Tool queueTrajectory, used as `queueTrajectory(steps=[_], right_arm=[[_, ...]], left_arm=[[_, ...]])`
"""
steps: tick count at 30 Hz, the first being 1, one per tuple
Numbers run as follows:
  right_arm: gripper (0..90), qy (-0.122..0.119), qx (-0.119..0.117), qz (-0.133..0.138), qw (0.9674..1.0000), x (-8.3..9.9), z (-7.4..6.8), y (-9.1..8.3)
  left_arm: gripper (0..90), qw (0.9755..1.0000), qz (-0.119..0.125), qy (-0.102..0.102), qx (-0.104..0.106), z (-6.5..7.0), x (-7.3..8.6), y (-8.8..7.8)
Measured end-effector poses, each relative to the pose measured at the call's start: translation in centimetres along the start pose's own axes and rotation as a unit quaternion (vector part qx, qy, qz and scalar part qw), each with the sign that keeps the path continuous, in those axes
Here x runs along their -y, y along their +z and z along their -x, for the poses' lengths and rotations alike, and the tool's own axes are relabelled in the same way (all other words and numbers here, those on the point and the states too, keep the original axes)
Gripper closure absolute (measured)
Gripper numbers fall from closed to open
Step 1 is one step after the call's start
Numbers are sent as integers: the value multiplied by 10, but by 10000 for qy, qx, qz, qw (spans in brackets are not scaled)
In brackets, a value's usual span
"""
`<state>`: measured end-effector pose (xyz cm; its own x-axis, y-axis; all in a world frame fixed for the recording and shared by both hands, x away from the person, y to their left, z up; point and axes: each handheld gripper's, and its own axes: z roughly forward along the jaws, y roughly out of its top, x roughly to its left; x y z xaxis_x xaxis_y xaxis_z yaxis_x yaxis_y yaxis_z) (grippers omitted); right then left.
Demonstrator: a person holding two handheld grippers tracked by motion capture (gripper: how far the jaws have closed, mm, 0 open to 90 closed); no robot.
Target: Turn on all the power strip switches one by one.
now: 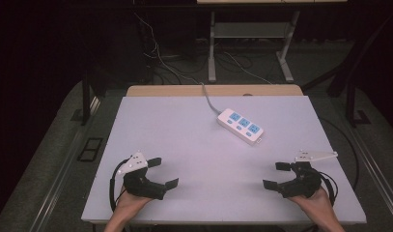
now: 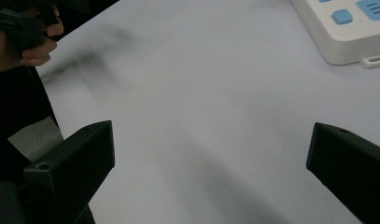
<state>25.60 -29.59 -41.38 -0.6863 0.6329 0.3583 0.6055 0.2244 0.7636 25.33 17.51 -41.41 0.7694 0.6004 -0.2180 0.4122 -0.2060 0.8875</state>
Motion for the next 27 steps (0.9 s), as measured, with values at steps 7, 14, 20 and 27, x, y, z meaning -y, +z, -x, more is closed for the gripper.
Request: queueTrajectory(steps=[7, 14, 20, 27], right_arm=[[8, 24, 41, 23, 10000, -6, 2, -5], [8, -43, 44, -131, 9999, -15, 4, -4], [8, -112, 58, -234, 9996, -26, 7, -4], [8, -189, 75, -346, 9992, -38, 11, -2]], left_arm=[[0, 10000, -43, 18, 19, 0, 1, 2], [0, 10000, -35, -13, 3, -2, 1, 2], [0, 10000, -24, -36, -41, -2, 1, 1], [0, 10000, -10, -35, -51, -3, 1, 1]])
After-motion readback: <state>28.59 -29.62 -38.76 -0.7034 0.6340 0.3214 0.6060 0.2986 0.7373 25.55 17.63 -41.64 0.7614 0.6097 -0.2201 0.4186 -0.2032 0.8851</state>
